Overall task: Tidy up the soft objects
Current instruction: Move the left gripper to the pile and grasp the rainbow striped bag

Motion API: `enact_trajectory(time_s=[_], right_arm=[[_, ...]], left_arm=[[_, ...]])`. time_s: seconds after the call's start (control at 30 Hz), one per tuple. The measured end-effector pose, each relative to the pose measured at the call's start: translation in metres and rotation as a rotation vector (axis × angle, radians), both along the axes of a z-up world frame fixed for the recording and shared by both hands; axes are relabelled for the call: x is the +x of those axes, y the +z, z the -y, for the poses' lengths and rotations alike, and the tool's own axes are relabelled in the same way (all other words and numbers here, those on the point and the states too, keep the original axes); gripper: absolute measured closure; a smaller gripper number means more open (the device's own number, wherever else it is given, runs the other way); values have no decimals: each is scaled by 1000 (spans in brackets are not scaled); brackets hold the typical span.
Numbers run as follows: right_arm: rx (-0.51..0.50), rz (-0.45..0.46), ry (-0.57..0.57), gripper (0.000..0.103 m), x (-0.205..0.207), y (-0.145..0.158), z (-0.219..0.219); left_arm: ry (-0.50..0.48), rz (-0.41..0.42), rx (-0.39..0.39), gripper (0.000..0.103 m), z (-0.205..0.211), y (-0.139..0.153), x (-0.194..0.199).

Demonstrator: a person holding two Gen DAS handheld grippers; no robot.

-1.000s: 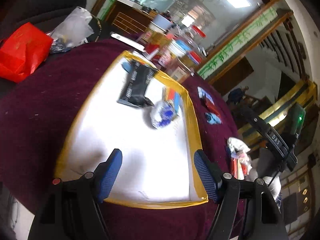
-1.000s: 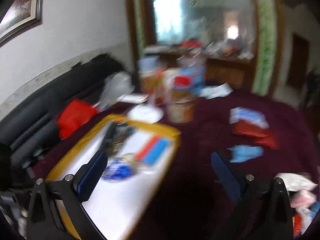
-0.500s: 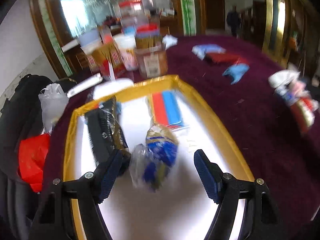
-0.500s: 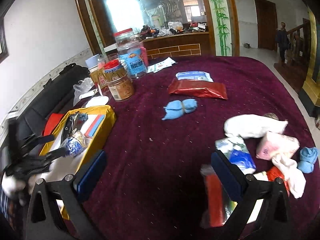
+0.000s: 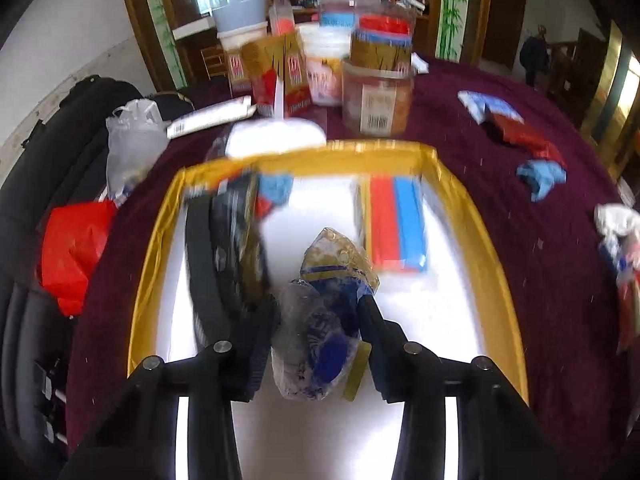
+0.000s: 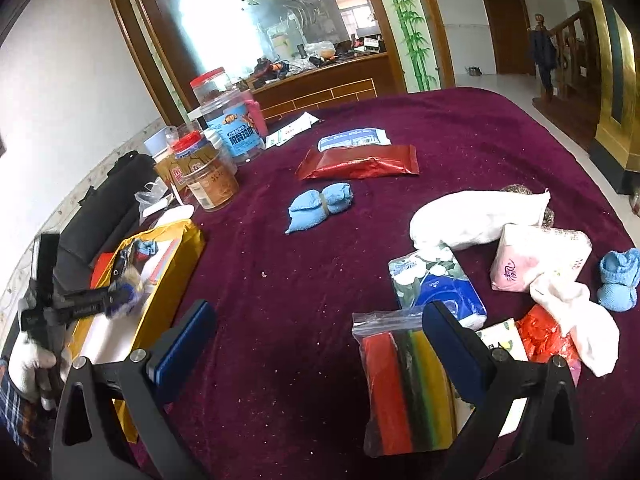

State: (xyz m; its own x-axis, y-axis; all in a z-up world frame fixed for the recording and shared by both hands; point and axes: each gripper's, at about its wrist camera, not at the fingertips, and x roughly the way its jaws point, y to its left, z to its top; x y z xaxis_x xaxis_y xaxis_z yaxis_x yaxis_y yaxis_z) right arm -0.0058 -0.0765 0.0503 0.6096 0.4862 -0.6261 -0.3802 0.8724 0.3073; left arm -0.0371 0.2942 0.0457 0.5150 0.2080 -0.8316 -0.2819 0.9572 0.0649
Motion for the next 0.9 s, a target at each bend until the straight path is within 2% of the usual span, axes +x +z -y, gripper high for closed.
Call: enact_trajectory(time_s=[0.07,0.17,0.3,0.4,0.47,0.63,0.73,0.9], right_arm=[[1,8,-2,0,-1,2,2],[4,20,-12,0,-2,5,8],[13,44,-47,0,-4,13,27],[18,60,-89,0,-2,17,47],[15,62,-124,0,6,17,61],[29,59,-203,0,23,16,92],[37,64,-228,0,29,17,105],[8,81,-249,0,37,16,119]], left_arm=[[17,3,9,56,0,5,12],[53,1,4,35,-9,2,29],[55,21,-24,34,-4,5,23],[2,53,36,32,23,18,10],[-44,85,109,28,49,31,0],[-143,160,179,19,100,56,-14],[-207,166,187,19,130,60,-13],[-285,131,132,19,172,50,-1]])
